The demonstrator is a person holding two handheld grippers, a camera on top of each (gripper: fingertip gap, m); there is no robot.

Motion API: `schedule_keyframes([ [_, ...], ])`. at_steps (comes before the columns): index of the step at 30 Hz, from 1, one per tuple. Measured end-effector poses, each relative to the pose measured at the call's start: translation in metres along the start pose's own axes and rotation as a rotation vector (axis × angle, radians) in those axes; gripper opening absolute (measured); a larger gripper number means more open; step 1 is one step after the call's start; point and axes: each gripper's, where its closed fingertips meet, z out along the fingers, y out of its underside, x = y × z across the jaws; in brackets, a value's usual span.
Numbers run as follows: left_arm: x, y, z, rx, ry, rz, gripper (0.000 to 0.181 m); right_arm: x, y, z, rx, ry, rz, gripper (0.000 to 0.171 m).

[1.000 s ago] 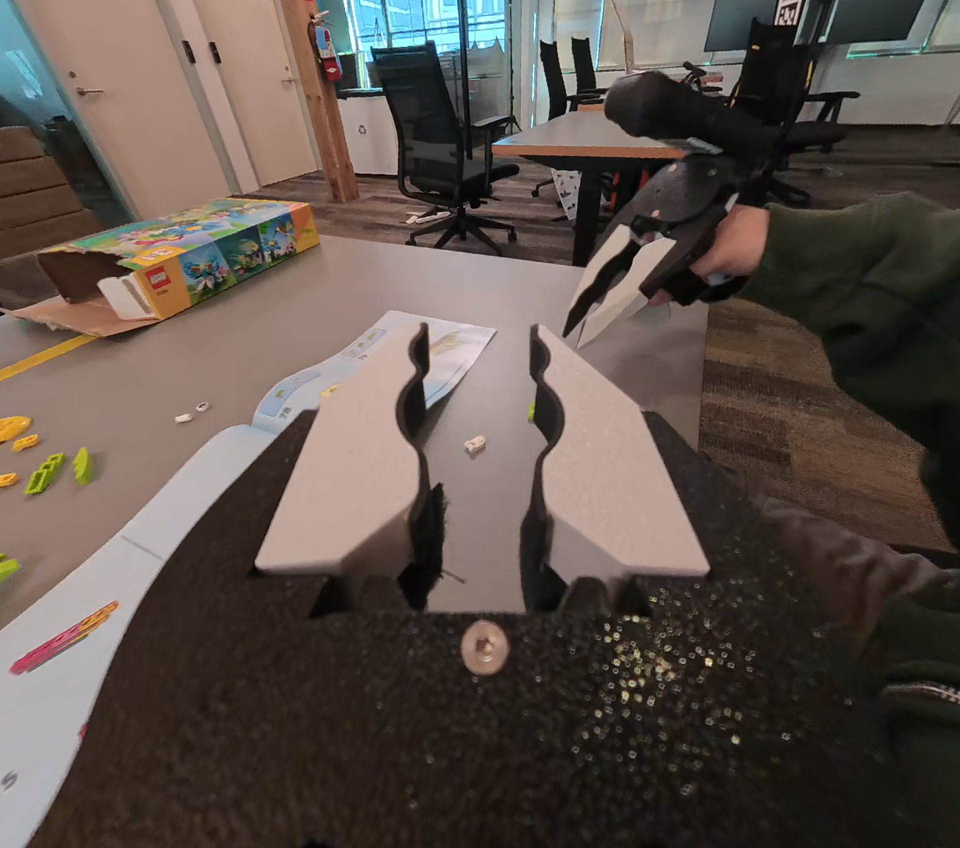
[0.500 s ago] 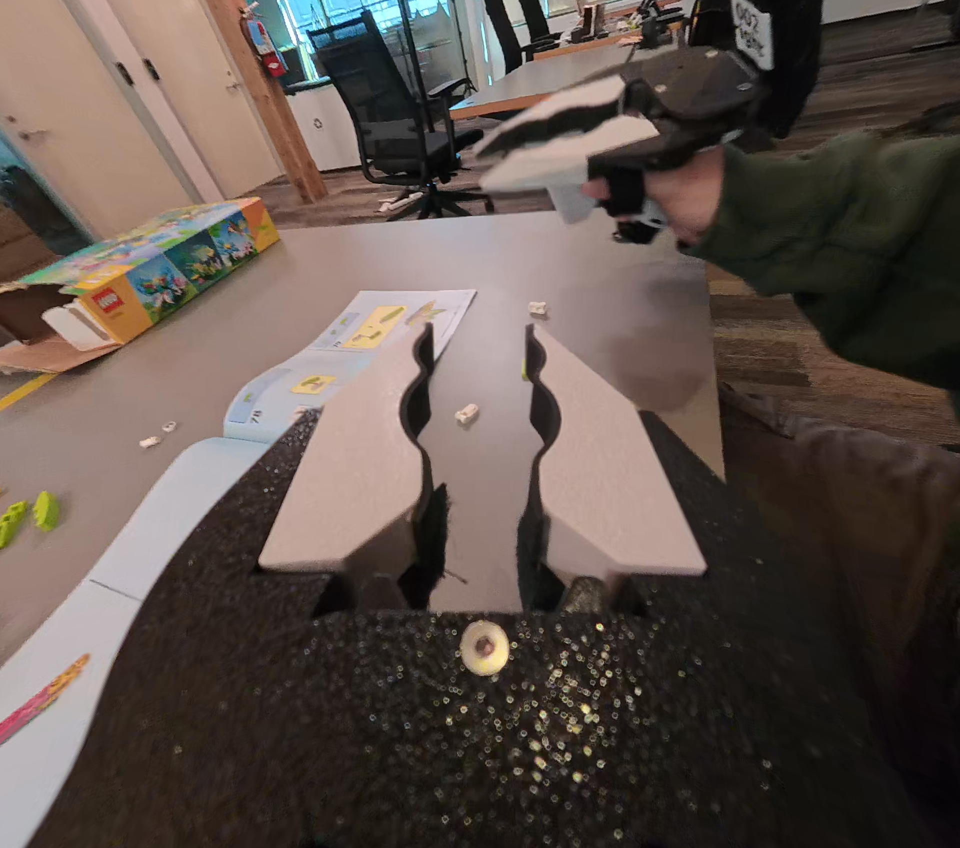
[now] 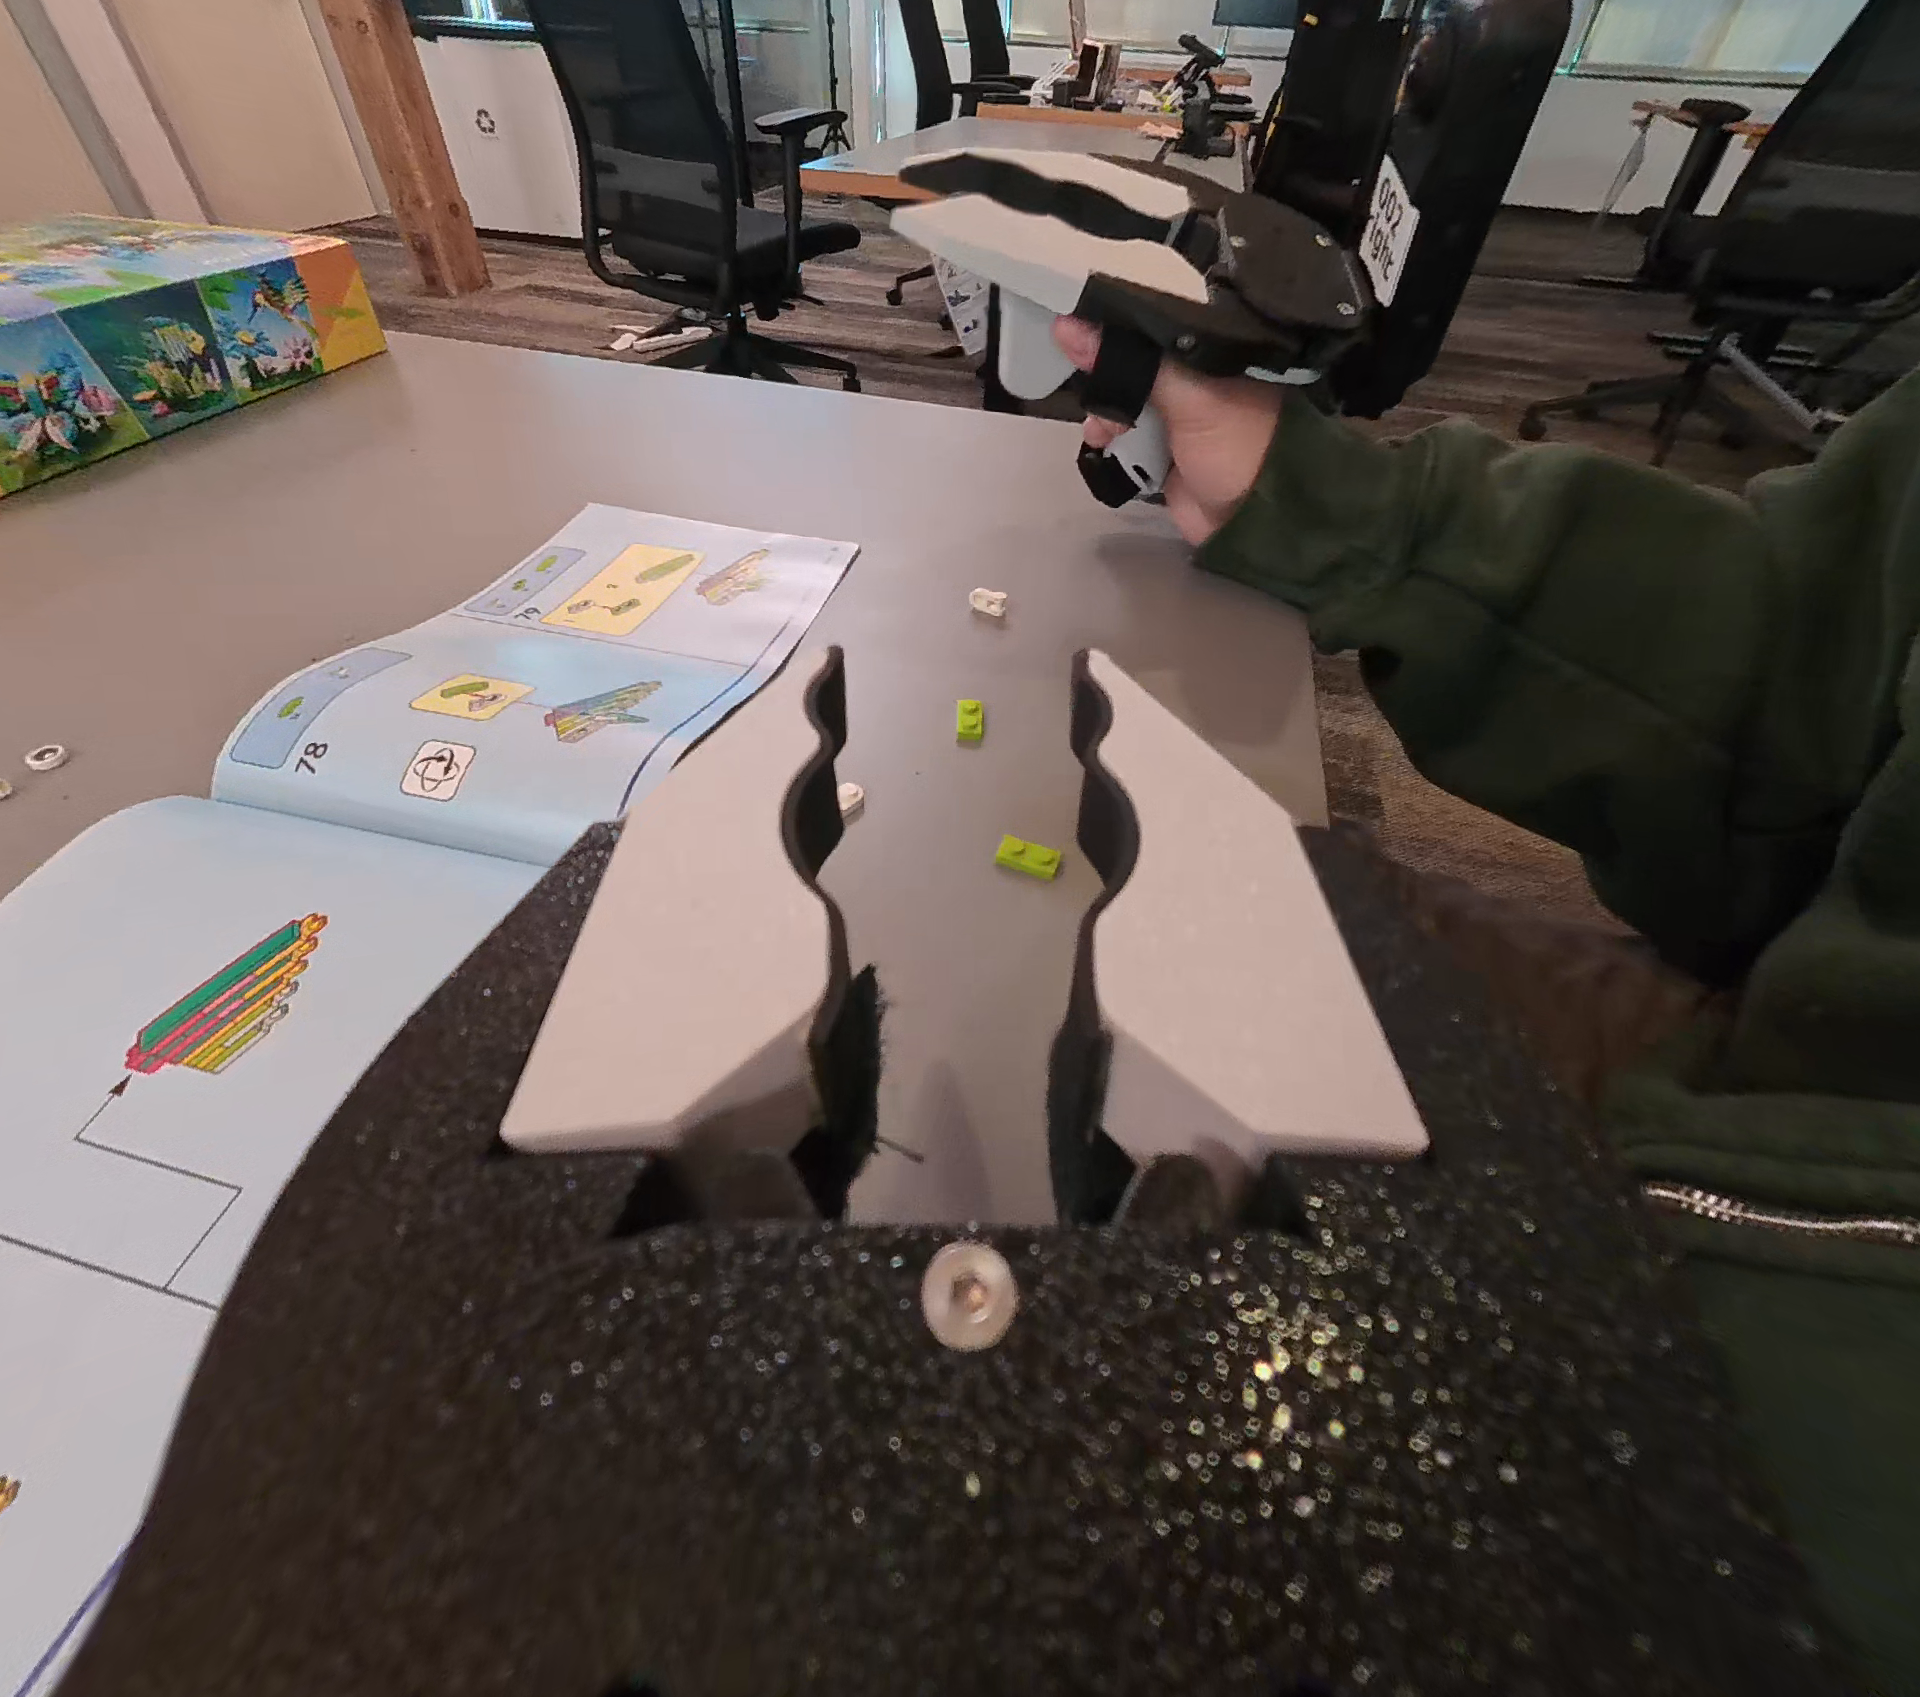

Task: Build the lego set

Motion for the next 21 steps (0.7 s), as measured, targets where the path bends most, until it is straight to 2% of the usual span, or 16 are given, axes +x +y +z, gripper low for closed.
schedule_keyframes([
  [1, 0.0006, 0.0006, 0.0005, -0.005, -0.001, 0.008, 0.041, -0.0018, 0.0001, 0.0005, -0.001, -0.007, -0.008, 0.023],
  [8, 0.0021, 0.0013, 0.0009, -0.01, -0.002, 0.028, 0.04, -0.0098, 0.0005, 0.0019, -0.014, -0.024, -0.07, 0.022],
  [21, 0.0009, -0.0003, -0.0007, 0.003, -0.009, 0.022, 0.04, -0.0093, 0.0036, 0.0026, -0.028, -0.031, -0.04, 0.021],
])
